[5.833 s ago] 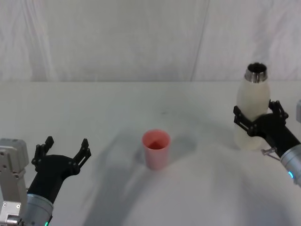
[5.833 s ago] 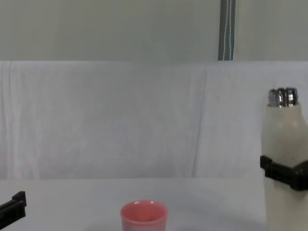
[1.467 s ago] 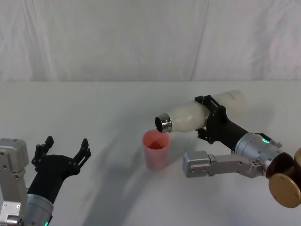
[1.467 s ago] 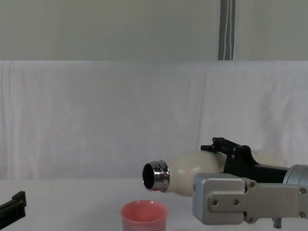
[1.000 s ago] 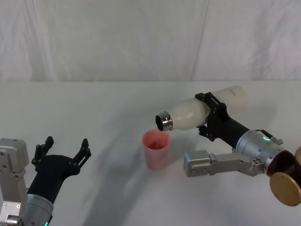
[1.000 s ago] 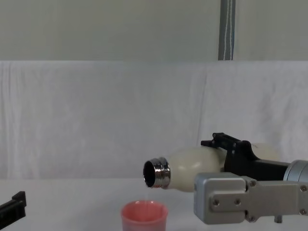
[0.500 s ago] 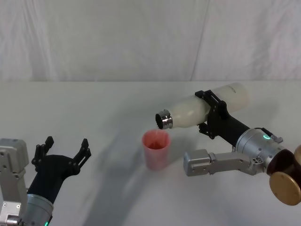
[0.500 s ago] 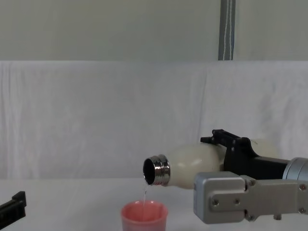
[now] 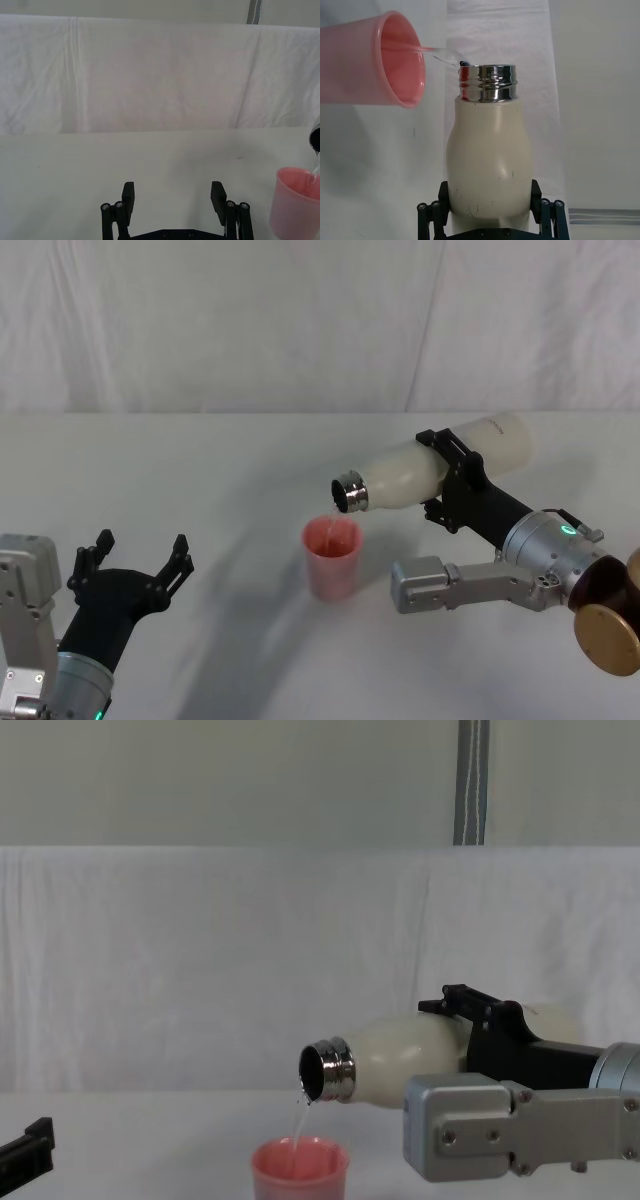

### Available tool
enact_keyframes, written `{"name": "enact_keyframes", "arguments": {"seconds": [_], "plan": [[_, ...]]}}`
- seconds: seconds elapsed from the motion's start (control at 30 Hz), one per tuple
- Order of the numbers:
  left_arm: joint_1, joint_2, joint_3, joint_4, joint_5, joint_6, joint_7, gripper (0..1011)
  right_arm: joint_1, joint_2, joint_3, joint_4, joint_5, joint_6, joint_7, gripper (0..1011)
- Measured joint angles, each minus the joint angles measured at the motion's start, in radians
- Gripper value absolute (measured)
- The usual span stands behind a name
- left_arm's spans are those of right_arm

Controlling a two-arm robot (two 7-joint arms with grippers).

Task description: Grasp the thermos with one hand and pour water into the cup lid.

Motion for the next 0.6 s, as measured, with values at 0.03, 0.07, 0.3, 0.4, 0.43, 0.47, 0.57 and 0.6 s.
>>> {"name": "enact_keyframes", "arguments": {"seconds": [0.03, 0.07, 0.3, 0.4, 0.43, 0.47, 0.57, 0.6], "plan": [[0.0, 0.0, 0.0, 0.0, 0.0, 0.0, 0.0, 1001, 0.0, 0.0, 0.001, -0.001, 0.0, 0.002, 0.0, 950], [0.0, 0.0, 0.0, 0.0, 0.0, 0.0, 0.0, 1001, 0.0, 0.0, 0.001, -0.001, 0.0, 0.002, 0.0, 950], [0.0, 0.0, 0.0, 0.0, 0.0, 0.0, 0.0, 1001, -0.002, 0.001, 0.004, -0.005, 0.0, 0.006, 0.003, 950], [0.0, 0.0, 0.0, 0.0, 0.0, 0.0, 0.0, 1001, -0.002, 0.002, 0.005, -0.006, -0.001, 0.007, 0.004, 950], [0.0, 0.0, 0.0, 0.0, 0.0, 0.0, 0.0, 1001, -0.002, 0.003, 0.005, -0.007, -0.001, 0.008, 0.005, 950], [0.0, 0.0, 0.0, 0.0, 0.0, 0.0, 0.0, 1001, -0.002, 0.003, 0.005, -0.007, -0.001, 0.008, 0.005, 950], [0.0, 0.0, 0.0, 0.0, 0.0, 0.0, 0.0, 1001, -0.002, 0.003, 0.005, -0.008, -0.002, 0.009, 0.006, 950], [0.0, 0.0, 0.0, 0.0, 0.0, 0.0, 0.0, 1001, -0.002, 0.003, 0.006, -0.008, -0.003, 0.009, 0.006, 950]]}}
